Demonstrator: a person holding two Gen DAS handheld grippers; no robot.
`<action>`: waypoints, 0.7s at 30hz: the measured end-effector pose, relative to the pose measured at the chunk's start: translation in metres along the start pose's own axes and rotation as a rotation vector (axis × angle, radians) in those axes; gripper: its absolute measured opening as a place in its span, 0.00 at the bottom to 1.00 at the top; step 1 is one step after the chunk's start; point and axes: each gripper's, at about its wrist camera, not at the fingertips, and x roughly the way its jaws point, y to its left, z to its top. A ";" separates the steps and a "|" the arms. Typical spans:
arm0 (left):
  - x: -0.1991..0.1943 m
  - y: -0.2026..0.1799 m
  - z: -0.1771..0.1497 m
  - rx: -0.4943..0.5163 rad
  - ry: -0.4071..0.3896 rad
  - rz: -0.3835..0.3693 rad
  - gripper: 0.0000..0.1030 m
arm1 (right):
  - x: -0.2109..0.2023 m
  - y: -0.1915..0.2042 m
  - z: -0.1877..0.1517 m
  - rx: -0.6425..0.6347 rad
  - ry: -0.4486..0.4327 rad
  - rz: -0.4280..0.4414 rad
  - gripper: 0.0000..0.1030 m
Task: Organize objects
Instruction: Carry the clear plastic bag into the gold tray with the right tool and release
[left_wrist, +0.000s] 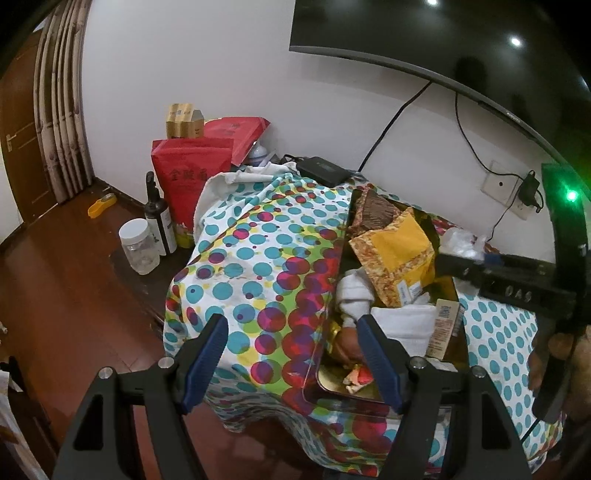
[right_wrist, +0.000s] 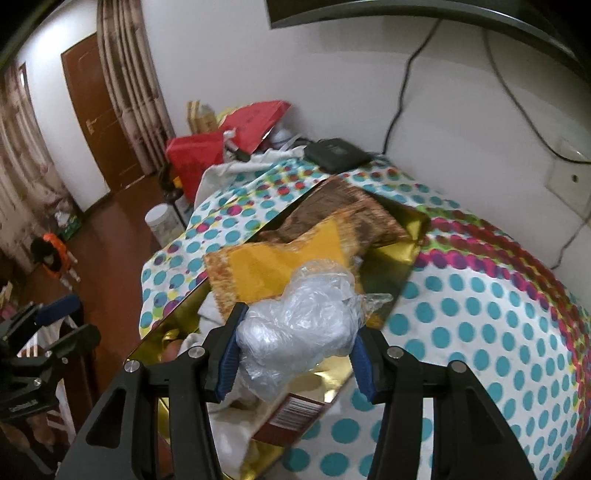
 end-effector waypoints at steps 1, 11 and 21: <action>0.001 0.002 0.000 -0.004 0.003 -0.005 0.72 | 0.003 0.003 -0.001 -0.004 0.007 -0.002 0.48; 0.014 0.007 -0.003 -0.011 0.032 -0.010 0.72 | 0.025 0.013 -0.012 0.000 0.053 -0.053 0.49; 0.021 0.010 -0.007 -0.012 0.059 -0.007 0.72 | 0.034 0.015 -0.012 0.028 0.060 -0.095 0.58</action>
